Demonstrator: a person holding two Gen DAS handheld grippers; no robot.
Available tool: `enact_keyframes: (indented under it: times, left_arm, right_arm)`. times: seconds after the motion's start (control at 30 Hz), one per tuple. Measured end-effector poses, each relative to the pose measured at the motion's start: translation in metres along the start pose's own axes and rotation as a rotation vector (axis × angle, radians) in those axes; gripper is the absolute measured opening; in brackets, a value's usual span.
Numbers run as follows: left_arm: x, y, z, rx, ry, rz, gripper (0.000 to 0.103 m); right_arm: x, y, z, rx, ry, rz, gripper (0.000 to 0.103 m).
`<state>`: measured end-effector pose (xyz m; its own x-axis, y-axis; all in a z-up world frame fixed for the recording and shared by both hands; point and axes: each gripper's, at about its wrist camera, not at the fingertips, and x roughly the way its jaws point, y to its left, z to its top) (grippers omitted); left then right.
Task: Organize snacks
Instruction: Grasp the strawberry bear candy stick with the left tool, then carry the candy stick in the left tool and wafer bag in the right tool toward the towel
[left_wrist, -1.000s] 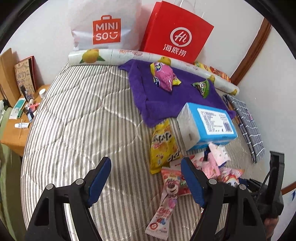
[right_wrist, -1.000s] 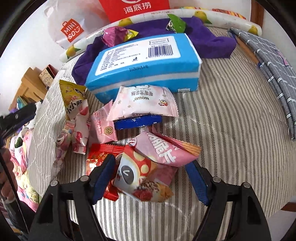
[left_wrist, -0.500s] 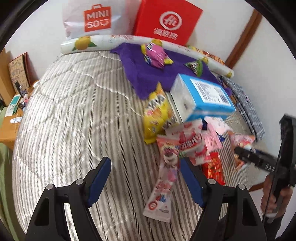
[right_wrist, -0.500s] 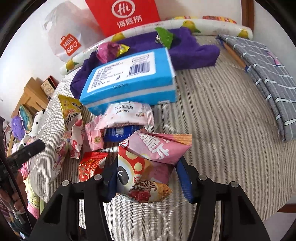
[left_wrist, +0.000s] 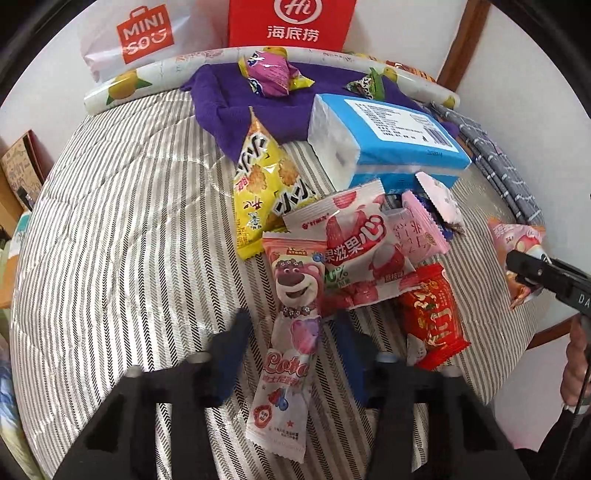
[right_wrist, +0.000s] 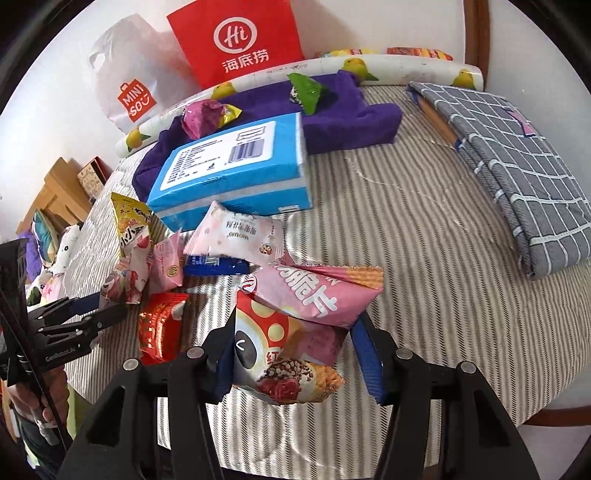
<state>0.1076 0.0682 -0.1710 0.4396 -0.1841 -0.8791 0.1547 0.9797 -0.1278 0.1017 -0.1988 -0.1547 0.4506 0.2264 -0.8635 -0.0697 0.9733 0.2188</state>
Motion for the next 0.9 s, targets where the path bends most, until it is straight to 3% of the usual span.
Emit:
enact_keyframes:
  times: [0.2,0.5,0.9]
  left_arm:
    - [-0.011,0.007,-0.001,-0.033,-0.006,-0.012,0.021]
    - [-0.04,0.002,0.0,-0.048,-0.056,-0.027,0.021]
    - [-0.064,-0.022,0.026,-0.024,-0.11,-0.1,0.021]
  right_arm:
    - [-0.006,-0.009,0.002,0.014,-0.016,0.004,0.055]
    - [-0.021,-0.009,0.006,0.008,-0.036,0.011,0.055]
    - [-0.046,-0.001,0.023,-0.033,-0.093,0.022,0.055]
